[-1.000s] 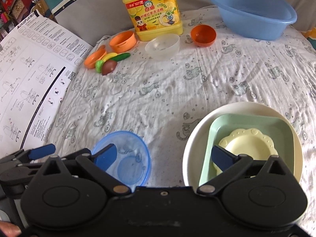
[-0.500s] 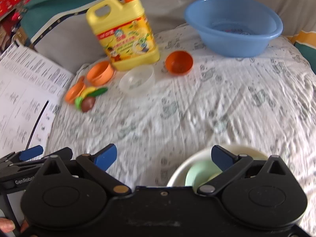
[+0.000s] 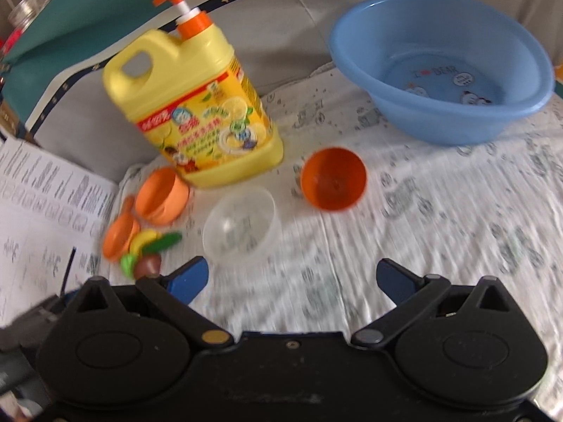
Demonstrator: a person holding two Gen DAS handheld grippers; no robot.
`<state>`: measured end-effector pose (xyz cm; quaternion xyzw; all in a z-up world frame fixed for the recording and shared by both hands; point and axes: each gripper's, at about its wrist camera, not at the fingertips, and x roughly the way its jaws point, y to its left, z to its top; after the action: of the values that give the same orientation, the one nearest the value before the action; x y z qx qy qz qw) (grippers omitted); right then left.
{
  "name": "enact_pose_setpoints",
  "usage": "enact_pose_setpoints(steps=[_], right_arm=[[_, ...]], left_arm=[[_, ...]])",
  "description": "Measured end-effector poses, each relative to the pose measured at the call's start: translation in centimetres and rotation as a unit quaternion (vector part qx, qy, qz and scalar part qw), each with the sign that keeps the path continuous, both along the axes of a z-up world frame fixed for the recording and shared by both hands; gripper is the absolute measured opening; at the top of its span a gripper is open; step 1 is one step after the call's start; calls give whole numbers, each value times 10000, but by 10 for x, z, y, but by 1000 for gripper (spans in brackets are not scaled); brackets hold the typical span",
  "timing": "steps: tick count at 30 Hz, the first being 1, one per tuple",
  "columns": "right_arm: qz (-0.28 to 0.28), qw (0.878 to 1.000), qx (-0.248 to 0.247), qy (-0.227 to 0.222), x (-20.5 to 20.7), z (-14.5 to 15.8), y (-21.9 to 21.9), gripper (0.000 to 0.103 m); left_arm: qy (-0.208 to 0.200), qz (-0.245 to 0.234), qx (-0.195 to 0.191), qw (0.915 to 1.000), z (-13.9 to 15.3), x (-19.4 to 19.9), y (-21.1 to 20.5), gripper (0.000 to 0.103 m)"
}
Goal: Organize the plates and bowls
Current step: 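Move both tools to the clear plastic bowl and close on its rim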
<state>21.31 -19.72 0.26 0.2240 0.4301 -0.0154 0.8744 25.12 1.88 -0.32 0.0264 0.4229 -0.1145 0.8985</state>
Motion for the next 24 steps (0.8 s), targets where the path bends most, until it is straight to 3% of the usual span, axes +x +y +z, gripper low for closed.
enact_pose_setpoints(steps=[4,11,14,16,17,24], right_arm=[[-15,9996,260,90,32,-11,-1,82],[135,9988,433,203,63,-35,7,41],[141,9987,434,225,72,-44,11,31],[151,9986,452,224,73,-49,11,25],[161,9985,463,228,74,-51,11,19],[139,9983,520,228,70,-54,9,18]], left_arm=[[111,-157,-3,9998,-15,22,-14,91],[369,-396,-182,9984,-35,47,-31,68],[459,-531,-168,9974,-43,51,-38,49],[521,-608,-191,9966,-48,53,-41,31],[540,-650,-192,9962,-50,53,-43,28],[524,-698,-115,9961,-52,44,-44,23]])
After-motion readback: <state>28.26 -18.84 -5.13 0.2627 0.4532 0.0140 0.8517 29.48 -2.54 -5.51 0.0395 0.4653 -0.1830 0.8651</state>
